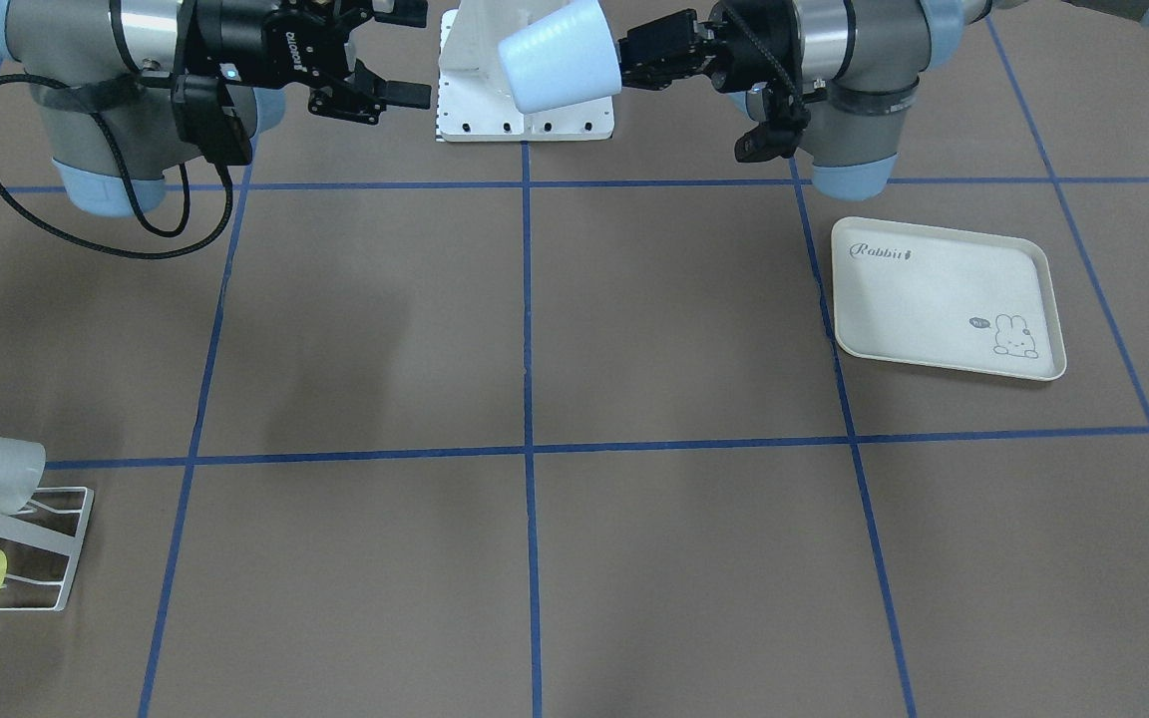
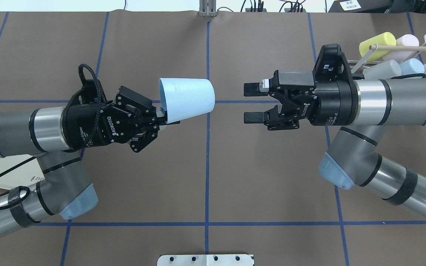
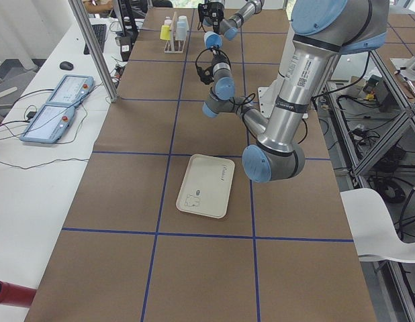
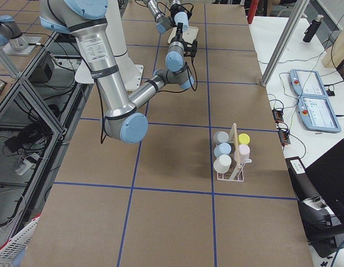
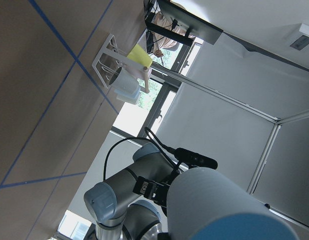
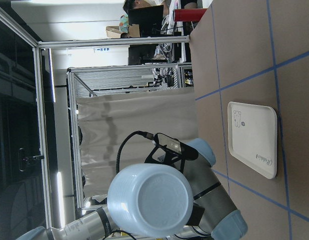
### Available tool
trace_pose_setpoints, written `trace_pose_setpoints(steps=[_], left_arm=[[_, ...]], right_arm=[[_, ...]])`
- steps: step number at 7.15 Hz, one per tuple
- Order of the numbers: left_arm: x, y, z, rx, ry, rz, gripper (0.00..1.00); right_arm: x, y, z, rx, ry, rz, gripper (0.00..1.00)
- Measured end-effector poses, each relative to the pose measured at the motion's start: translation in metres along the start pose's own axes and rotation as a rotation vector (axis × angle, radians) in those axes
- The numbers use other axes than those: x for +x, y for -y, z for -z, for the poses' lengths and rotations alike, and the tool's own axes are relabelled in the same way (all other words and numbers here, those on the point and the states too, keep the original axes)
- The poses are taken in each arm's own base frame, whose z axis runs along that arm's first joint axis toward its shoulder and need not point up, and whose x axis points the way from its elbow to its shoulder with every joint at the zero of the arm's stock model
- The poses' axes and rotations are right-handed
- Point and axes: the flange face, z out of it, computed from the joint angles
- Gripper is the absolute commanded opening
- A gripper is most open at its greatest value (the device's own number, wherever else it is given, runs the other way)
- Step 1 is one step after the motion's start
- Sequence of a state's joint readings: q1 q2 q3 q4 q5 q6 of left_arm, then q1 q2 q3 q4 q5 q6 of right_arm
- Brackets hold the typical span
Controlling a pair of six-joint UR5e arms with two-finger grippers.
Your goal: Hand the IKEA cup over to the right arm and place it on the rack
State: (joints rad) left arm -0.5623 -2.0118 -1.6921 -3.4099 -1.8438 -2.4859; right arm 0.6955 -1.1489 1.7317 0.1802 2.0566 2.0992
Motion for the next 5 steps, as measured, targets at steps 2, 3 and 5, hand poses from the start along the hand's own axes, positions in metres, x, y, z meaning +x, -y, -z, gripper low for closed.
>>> trace_pose_setpoints(steps=[2, 3, 5], left_arm=[[-0.008, -0.012, -0.013, -0.043, -0.006, 0.023, 0.00], [-0.011, -0.017, -0.018, -0.057, -0.006, 0.032, 0.00], [-0.019, -0.028, -0.031, -0.078, -0.017, 0.052, 0.00]], right_arm=[[-0.003, -0.006, -0.007, -0.017, 0.013, 0.017, 0.99], [-0.004, -0.008, -0.010, -0.022, 0.019, 0.019, 0.99], [-0.003, -0.013, -0.014, -0.032, 0.025, 0.015, 0.99]])
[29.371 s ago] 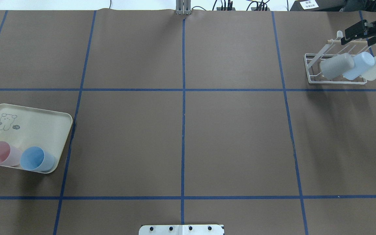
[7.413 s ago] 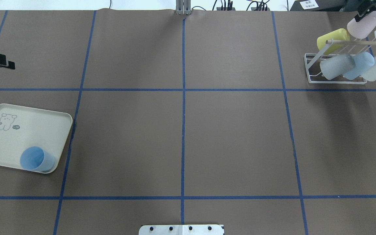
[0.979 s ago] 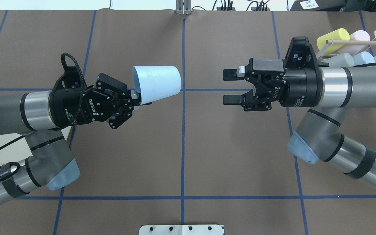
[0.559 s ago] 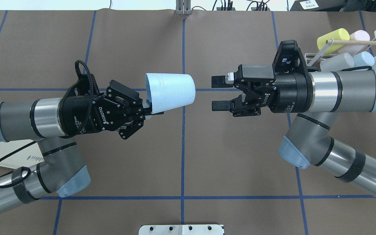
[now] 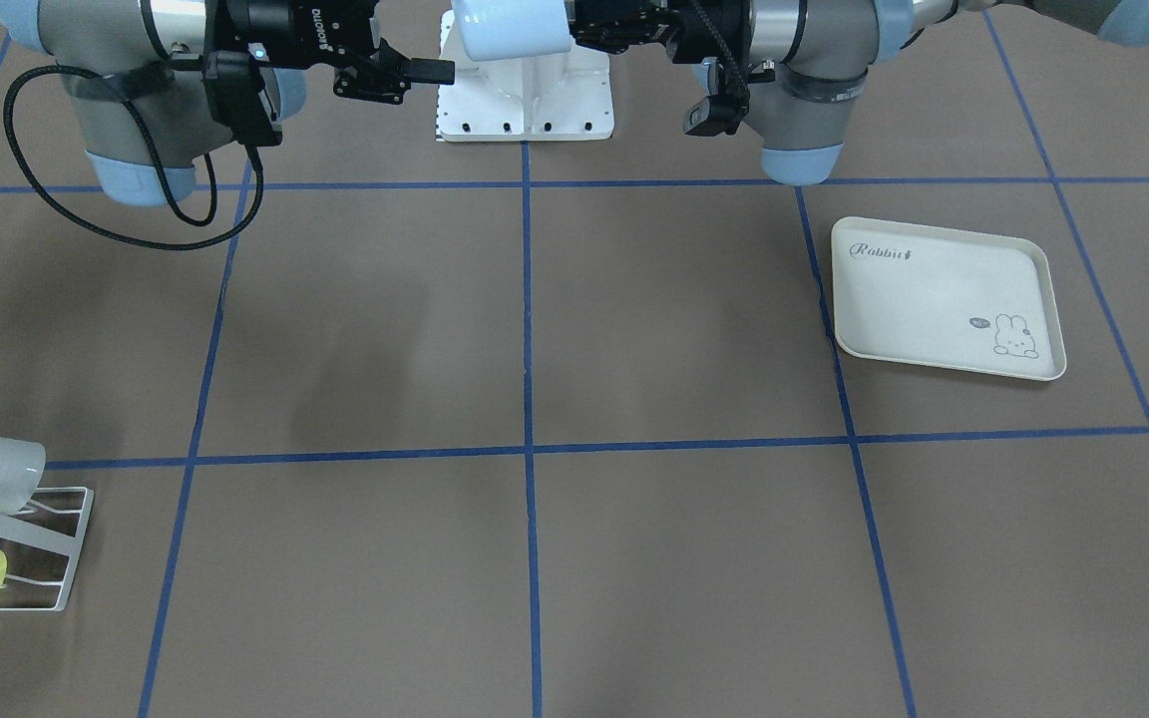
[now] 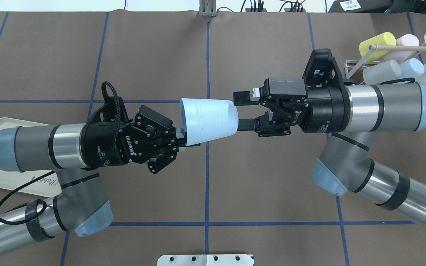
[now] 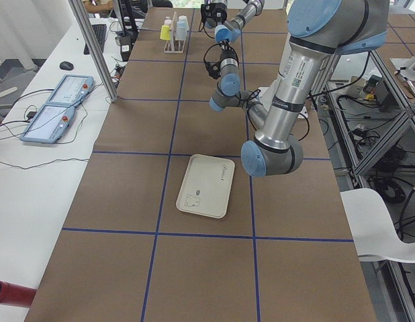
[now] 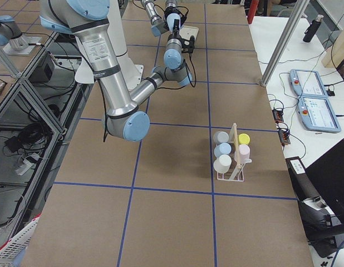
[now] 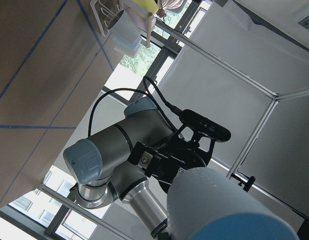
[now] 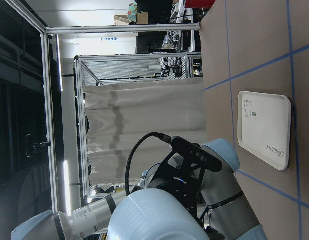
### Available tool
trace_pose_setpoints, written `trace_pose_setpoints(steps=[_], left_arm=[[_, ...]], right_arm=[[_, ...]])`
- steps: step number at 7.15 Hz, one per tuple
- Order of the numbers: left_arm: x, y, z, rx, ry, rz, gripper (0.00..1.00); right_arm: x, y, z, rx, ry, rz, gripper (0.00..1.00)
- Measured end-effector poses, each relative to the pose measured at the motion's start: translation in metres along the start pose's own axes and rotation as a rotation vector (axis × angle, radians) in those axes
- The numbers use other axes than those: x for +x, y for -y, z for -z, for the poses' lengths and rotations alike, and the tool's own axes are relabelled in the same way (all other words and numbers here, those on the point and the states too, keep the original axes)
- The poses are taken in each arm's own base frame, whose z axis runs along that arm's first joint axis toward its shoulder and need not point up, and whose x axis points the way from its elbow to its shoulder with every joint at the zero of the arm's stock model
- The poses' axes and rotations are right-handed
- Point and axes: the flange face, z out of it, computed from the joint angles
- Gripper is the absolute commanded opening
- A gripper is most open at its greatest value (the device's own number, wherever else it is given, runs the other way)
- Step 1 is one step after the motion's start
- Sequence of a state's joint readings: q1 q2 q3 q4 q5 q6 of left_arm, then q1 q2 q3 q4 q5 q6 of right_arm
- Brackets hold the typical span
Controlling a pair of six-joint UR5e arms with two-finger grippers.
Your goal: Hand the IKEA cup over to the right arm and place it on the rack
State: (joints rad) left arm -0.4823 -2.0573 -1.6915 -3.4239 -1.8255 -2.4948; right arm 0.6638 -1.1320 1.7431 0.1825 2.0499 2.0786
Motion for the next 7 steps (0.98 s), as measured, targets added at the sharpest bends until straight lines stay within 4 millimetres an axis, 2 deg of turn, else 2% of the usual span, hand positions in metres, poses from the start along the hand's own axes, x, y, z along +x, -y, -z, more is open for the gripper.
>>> trace_pose_setpoints(steps=[3, 4, 5, 6, 7], left_arm=[[-0.005, -0.006, -0.010, -0.005, -0.021, 0.016, 0.00], [-0.005, -0.006, -0.011, -0.005, -0.022, 0.017, 0.00], [-0.005, -0.007, -0.012, -0.006, -0.023, 0.017, 0.00], [-0.006, -0.007, -0.014, -0.008, -0.022, 0.019, 0.00], [-0.008, -0.008, -0.017, -0.012, -0.022, 0.023, 0.14]], right_arm=[[-0.003, -0.008, -0.004, -0.017, 0.012, -0.002, 0.98], [-0.005, -0.009, -0.004, -0.018, 0.017, -0.001, 0.94], [-0.006, -0.010, -0.004, -0.019, 0.021, -0.001, 0.79], [-0.006, -0.011, -0.004, -0.018, 0.022, -0.002, 0.49], [-0.007, -0.011, -0.005, -0.017, 0.023, -0.002, 0.18]])
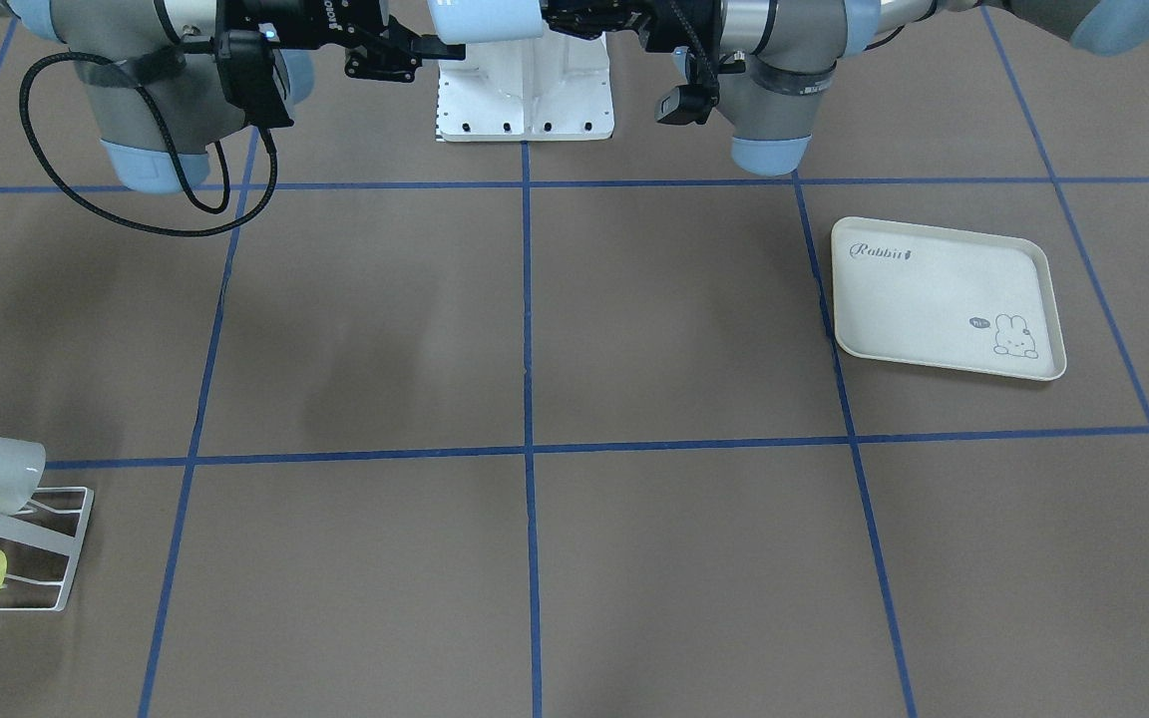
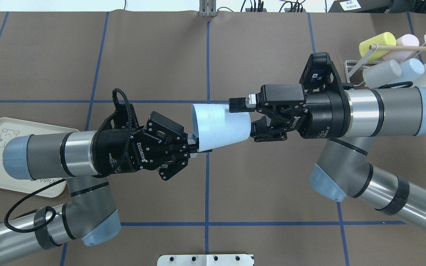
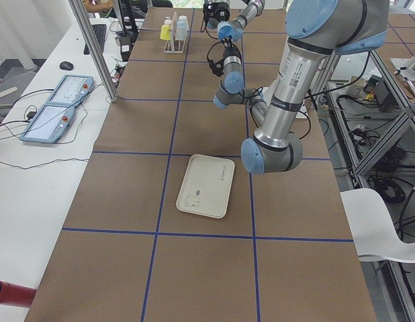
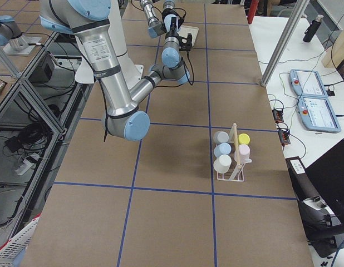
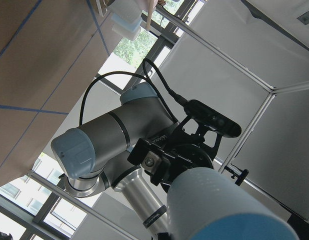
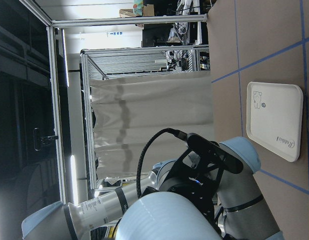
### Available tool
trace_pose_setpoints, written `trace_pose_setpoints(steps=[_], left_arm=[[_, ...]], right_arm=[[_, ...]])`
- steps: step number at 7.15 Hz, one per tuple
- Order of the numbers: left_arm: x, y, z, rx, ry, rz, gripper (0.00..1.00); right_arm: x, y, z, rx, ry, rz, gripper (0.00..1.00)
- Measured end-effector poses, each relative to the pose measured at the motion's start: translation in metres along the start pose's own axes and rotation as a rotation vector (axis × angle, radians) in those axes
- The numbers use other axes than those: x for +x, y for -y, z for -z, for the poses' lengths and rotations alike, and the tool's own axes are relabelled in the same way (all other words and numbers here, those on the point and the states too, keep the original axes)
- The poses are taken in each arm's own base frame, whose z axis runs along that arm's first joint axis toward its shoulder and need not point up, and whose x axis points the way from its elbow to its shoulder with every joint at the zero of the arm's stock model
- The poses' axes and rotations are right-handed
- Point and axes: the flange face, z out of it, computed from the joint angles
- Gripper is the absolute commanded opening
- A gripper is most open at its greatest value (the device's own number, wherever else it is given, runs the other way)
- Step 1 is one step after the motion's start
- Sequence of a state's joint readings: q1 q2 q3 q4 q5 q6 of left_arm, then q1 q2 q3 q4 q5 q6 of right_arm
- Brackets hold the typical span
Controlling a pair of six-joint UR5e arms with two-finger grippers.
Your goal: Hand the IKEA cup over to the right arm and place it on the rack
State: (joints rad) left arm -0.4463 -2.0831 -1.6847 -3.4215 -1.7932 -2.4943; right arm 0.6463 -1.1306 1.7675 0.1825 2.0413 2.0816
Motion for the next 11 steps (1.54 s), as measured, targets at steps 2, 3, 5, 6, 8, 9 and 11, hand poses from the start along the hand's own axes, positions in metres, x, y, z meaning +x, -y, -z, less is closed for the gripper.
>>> trace_pose_setpoints(steps=[2, 3, 5, 6, 8, 9, 11], left_arm=[[-0.002, -0.002, -0.003, -0.005, 0.000, -0.001, 1.00], [0.000, -0.001, -0.004, 0.005, -0.015, -0.006, 1.00], [0.012, 0.007, 0.002, 0.068, -0.074, -0.029, 1.00], [0.020, 0.019, 0.018, 0.118, -0.079, -0.077, 1.00], [0.026, 0.049, 0.055, 0.244, -0.005, -0.229, 1.00], [0.030, 0.063, 0.067, 0.294, 0.073, -0.314, 1.00], [0.063, 0.100, 0.112, 0.387, 0.314, -0.498, 1.00]], right_arm=[[0.000, -0.001, 0.002, -0.005, 0.011, 0.006, 0.00], [0.002, -0.002, 0.006, -0.009, 0.023, 0.011, 0.00], [0.001, -0.001, 0.011, 0.008, 0.055, 0.019, 0.00], [-0.001, 0.004, 0.016, 0.034, 0.060, 0.027, 0.00], [-0.002, 0.040, 0.062, 0.169, -0.024, 0.100, 0.00], [-0.004, 0.063, 0.088, 0.251, -0.119, 0.172, 0.00], [-0.008, 0.107, 0.134, 0.373, -0.368, 0.287, 0.02]])
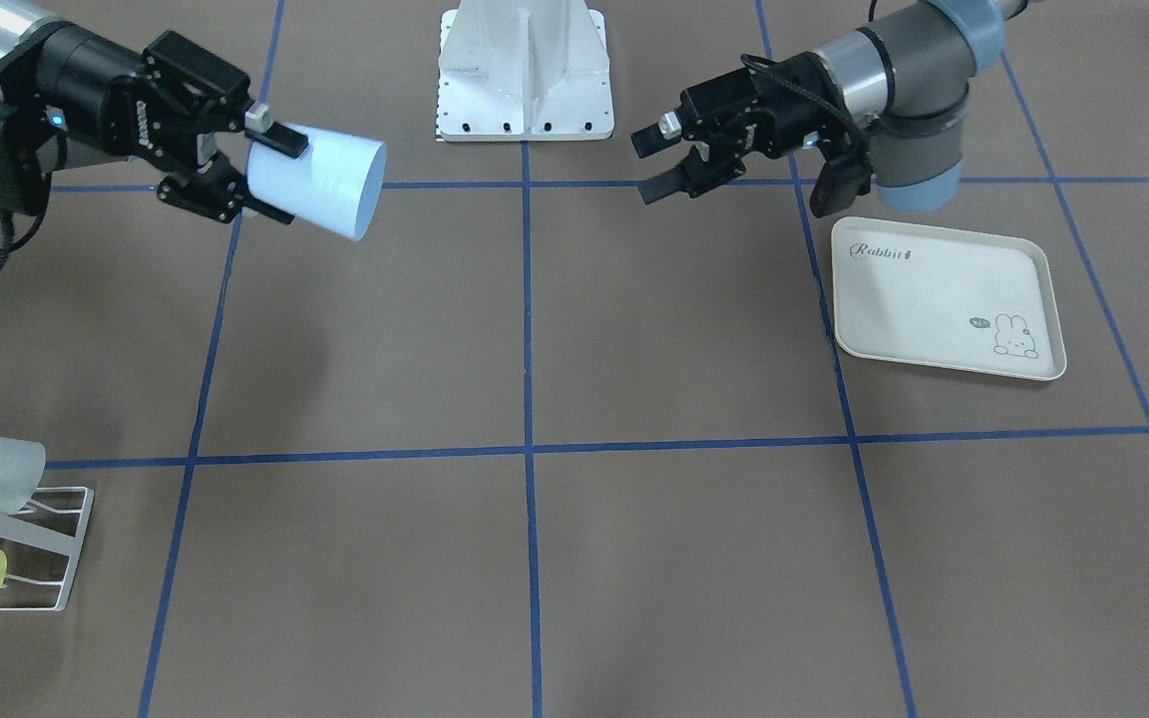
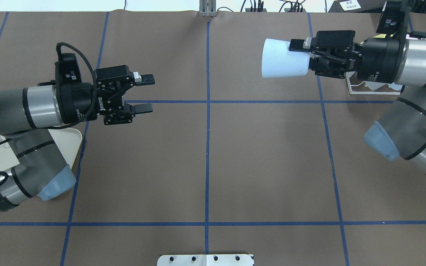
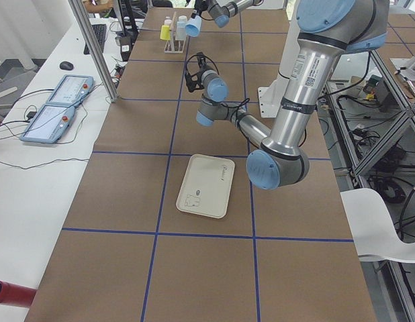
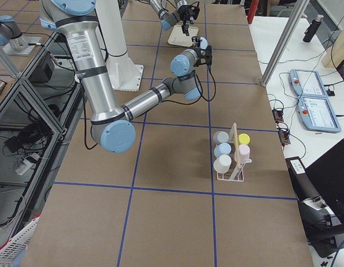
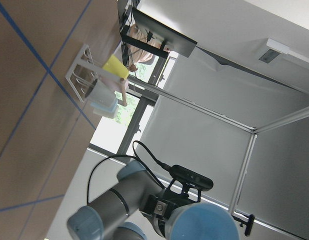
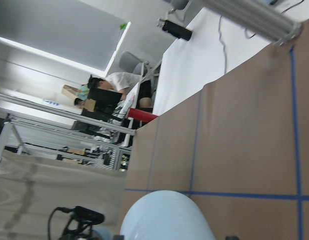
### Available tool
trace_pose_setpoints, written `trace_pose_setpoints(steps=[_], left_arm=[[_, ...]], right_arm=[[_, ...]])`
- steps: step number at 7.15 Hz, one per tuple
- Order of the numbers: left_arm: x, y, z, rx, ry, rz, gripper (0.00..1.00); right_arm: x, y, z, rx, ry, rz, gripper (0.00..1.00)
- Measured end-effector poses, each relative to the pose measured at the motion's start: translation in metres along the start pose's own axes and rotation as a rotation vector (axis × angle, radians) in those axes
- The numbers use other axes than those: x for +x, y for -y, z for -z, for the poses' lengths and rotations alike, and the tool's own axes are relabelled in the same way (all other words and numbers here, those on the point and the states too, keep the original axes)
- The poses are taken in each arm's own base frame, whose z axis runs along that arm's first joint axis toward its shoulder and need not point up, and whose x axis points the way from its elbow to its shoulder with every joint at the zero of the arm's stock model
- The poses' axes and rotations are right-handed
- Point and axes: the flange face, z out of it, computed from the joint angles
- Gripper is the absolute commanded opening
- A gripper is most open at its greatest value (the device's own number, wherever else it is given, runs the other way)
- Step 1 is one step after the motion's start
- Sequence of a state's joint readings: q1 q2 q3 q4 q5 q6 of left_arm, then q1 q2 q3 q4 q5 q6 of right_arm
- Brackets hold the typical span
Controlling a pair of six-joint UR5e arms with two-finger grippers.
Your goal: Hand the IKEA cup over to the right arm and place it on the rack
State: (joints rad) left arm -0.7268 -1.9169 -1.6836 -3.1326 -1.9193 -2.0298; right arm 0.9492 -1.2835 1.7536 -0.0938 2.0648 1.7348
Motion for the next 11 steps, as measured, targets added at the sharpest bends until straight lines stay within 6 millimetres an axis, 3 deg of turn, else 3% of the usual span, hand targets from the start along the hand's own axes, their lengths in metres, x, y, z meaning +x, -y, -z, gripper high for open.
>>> trace_pose_setpoints(steps=[2, 4, 6, 7, 9, 11], left_arm=[[-0.012, 0.067, 0.055, 0.121, 0.205, -0.185, 1.00], [-0.027, 0.123, 0.123, 0.249, 0.407, -0.396, 1.00], [-0.019, 0.174, 0.189, 0.335, 0.630, -0.577, 1.00], [-0.021, 0.191, 0.221, 0.328, 0.776, -0.674, 1.00], [-0.028, 0.211, 0.283, 0.274, 1.006, -0.791, 1.00], [-0.033, 0.221, 0.318, 0.191, 1.154, -0.828, 1.00]], right_arm=[[0.031, 0.059, 0.038, 0.090, -0.280, 0.133, 0.02], [0.054, 0.129, 0.081, 0.106, -0.611, 0.320, 0.02], [0.069, 0.188, 0.121, 0.016, -0.864, 0.460, 0.02], [0.091, 0.213, 0.143, -0.048, -0.945, 0.491, 0.02], [0.155, 0.267, 0.184, -0.179, -0.994, 0.455, 0.00], [0.192, 0.302, 0.201, -0.250, -0.987, 0.389, 0.00]])
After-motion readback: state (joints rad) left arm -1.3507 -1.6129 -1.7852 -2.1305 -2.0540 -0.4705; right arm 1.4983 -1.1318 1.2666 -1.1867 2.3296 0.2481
